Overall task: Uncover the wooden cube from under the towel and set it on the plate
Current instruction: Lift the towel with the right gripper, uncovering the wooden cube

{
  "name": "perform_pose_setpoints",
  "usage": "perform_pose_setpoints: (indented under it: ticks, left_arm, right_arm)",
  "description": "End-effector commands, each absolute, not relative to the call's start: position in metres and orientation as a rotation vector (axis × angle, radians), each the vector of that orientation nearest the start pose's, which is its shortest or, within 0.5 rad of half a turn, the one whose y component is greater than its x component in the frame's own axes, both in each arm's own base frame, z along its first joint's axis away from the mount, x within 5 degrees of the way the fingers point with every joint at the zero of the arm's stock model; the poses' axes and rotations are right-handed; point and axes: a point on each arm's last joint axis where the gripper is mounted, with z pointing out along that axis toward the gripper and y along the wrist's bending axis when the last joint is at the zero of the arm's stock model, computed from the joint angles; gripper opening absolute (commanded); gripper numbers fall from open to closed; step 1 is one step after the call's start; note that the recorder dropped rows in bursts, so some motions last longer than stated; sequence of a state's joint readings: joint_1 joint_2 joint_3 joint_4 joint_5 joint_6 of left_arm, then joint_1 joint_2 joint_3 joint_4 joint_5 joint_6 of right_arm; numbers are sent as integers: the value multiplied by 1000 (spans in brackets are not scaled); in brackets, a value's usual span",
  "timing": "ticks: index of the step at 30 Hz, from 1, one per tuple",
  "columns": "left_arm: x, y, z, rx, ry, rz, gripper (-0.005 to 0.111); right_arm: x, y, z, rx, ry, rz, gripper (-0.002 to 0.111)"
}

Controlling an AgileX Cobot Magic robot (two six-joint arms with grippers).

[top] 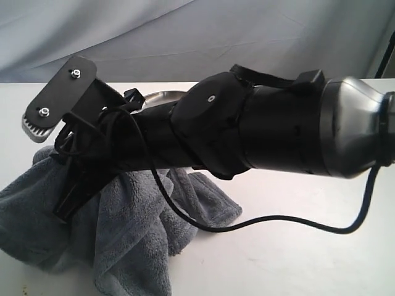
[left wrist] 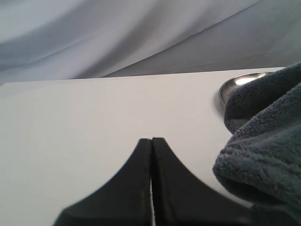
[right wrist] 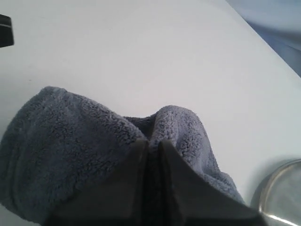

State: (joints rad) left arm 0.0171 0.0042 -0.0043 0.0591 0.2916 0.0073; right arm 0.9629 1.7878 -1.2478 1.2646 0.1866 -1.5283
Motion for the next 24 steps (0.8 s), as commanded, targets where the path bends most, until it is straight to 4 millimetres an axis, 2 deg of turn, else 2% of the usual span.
perform_pose_setpoints:
  ticks: [1,14,24]
  left_arm:
    - [55,2,188,37,1766,73,0]
    - [55,2,188,39,1766,75,0]
    - [55,2,188,39,1766,75,0]
  right_arm:
    - [214,343,272,-1352,1630,669,0]
    - [201,336,296,-1373,1566,755,0]
    - [192,334,306,-1388,1546,841,0]
